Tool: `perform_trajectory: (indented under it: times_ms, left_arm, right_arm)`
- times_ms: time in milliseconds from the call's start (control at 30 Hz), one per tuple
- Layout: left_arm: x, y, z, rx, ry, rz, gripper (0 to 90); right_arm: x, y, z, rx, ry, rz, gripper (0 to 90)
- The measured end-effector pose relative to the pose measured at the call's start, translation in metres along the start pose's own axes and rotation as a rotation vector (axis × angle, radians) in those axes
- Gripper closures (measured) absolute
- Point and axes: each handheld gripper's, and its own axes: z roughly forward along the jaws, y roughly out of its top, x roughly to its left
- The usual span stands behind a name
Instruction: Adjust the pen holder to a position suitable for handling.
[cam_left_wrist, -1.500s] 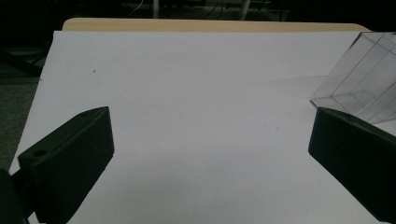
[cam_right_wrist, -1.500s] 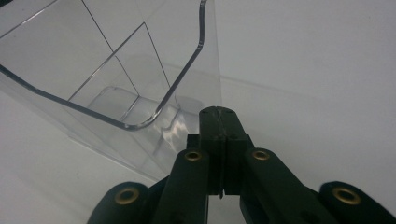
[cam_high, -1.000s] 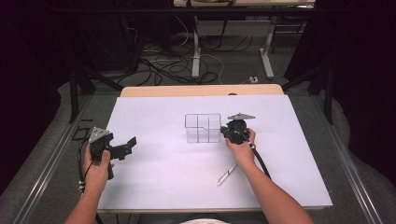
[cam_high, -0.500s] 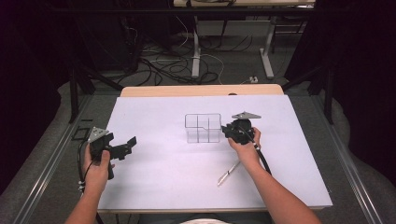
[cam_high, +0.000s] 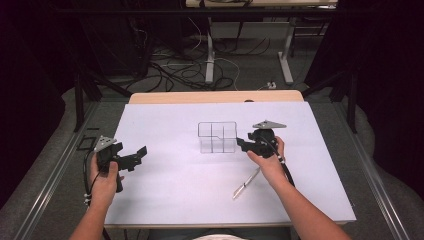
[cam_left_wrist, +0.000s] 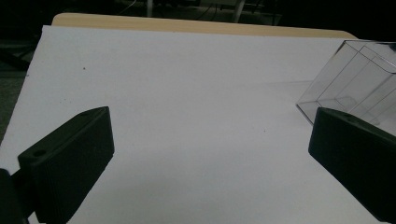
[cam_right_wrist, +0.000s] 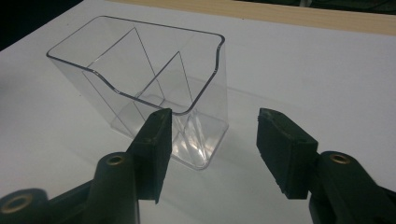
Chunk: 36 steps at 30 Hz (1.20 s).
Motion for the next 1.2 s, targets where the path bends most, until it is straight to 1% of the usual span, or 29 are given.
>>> perform_trajectory:
  times_ms: [33, 67, 100, 133, 167, 267, 333, 367, 433, 467, 500, 600, 633, 667, 700, 800, 867, 900, 933, 967, 1033, 1067, 1133, 1167, 1200]
  left_arm:
    - [0.000, 0.000, 0.001, 0.003, -0.004, -0.001, 0.1]
    - [0.000, 0.000, 0.001, 0.009, -0.006, 0.000, 0.1]
    - [0.000, -0.001, 0.001, 0.013, -0.008, 0.002, 0.1]
    - [0.000, -0.001, 0.001, 0.012, -0.011, 0.002, 0.1]
    - [0.000, 0.000, 0.001, 0.011, -0.014, 0.000, 0.1]
    - [-0.001, 0.000, 0.000, 0.009, -0.018, -0.006, 0.1]
    - [-0.002, 0.001, 0.000, 0.009, -0.025, -0.008, 0.0]
    - [-0.002, 0.001, 0.000, 0.014, -0.031, -0.008, 0.1]
    - [-0.004, 0.002, 0.000, 0.021, -0.040, 0.006, 0.0]
    - [-0.006, 0.002, 0.000, 0.024, -0.044, 0.014, 0.0]
    - [-0.007, 0.002, 0.000, 0.026, -0.047, 0.024, 0.0]
    - [-0.014, 0.003, 0.000, 0.031, -0.055, 0.054, 0.1]
    - [-0.016, 0.003, 0.001, 0.022, -0.056, 0.056, 0.1]
    - [-0.018, 0.003, 0.000, 0.028, -0.060, 0.063, 0.1]
    - [-0.019, 0.003, 0.001, 0.027, -0.063, 0.070, 0.1]
    - [-0.023, 0.004, 0.002, 0.026, -0.076, 0.073, 0.4]
    - [-0.027, 0.005, 0.003, 0.029, -0.085, 0.073, 0.5]
    - [-0.029, 0.006, 0.003, 0.032, -0.090, 0.076, 1.4]
    - [-0.031, 0.006, 0.004, 0.030, -0.093, 0.083, 1.8]
    - [-0.034, 0.007, 0.004, 0.033, -0.099, 0.086, 2.2]
    - [-0.039, 0.007, 0.006, 0.031, -0.111, 0.091, 2.6]
    - [-0.041, 0.008, 0.007, 0.033, -0.116, 0.095, 3.1]
    - [-0.046, 0.008, 0.008, 0.034, -0.126, 0.102, 3.3]
    - [-0.048, 0.009, 0.009, 0.039, -0.131, 0.106, 3.4]
    - [-0.050, 0.009, 0.010, 0.041, -0.135, 0.106, 4.2]
  right_arm:
    - [0.000, 0.001, -0.005, -0.006, 0.006, 0.005, 40.0]
    - [-0.002, 0.000, -0.007, -0.008, 0.010, -0.002, 38.0]
    - [-0.002, 0.000, -0.007, -0.008, 0.010, -0.002, 38.0]
    - [-0.002, 0.001, -0.009, -0.007, 0.016, 0.009, 34.4]
    - [-0.004, 0.000, -0.014, 0.000, 0.015, 0.009, 33.1]
    - [-0.008, 0.000, -0.022, -0.007, 0.004, 0.009, 27.5]
    - [-0.009, -0.001, -0.024, -0.008, 0.004, 0.017, 26.1]
    - [-0.012, -0.001, -0.029, -0.012, 0.007, 0.032, 21.8]
    - [-0.014, -0.002, -0.032, -0.017, 0.004, 0.034, 20.4]
    - [-0.016, -0.002, -0.037, -0.017, 0.004, 0.048, 16.6]
    - [-0.017, -0.003, -0.040, -0.016, -0.002, 0.049, 14.9]
    - [-0.020, -0.003, -0.049, -0.016, -0.024, 0.047, 13.9]
    - [-0.022, -0.004, -0.052, -0.019, -0.031, 0.041, 12.6]
    - [-0.022, -0.004, -0.052, -0.019, -0.031, 0.041, 12.6]
    - [-0.025, -0.005, -0.059, -0.024, -0.044, 0.040, 7.9]
    - [-0.031, -0.008, -0.068, -0.038, -0.064, 0.040, 0.0]
    - [-0.033, -0.008, -0.071, -0.035, -0.070, 0.047, 0.0]
    - [-0.037, -0.011, -0.076, -0.039, -0.084, 0.053, 0.0]
    - [-0.039, -0.013, -0.078, -0.040, -0.095, 0.050, 0.0]
    - [-0.041, -0.014, -0.081, -0.036, -0.105, 0.059, 0.0]
    - [-0.043, -0.016, -0.082, -0.038, -0.107, 0.059, 0.0]
    - [-0.045, -0.017, -0.083, -0.040, -0.120, 0.067, 0.0]
    - [-0.050, -0.019, -0.085, -0.038, -0.130, 0.065, 0.0]
    - [-0.052, -0.020, -0.086, -0.043, -0.144, 0.066, 0.0]
    - [-0.057, -0.022, -0.087, -0.044, -0.156, 0.060, 0.0]
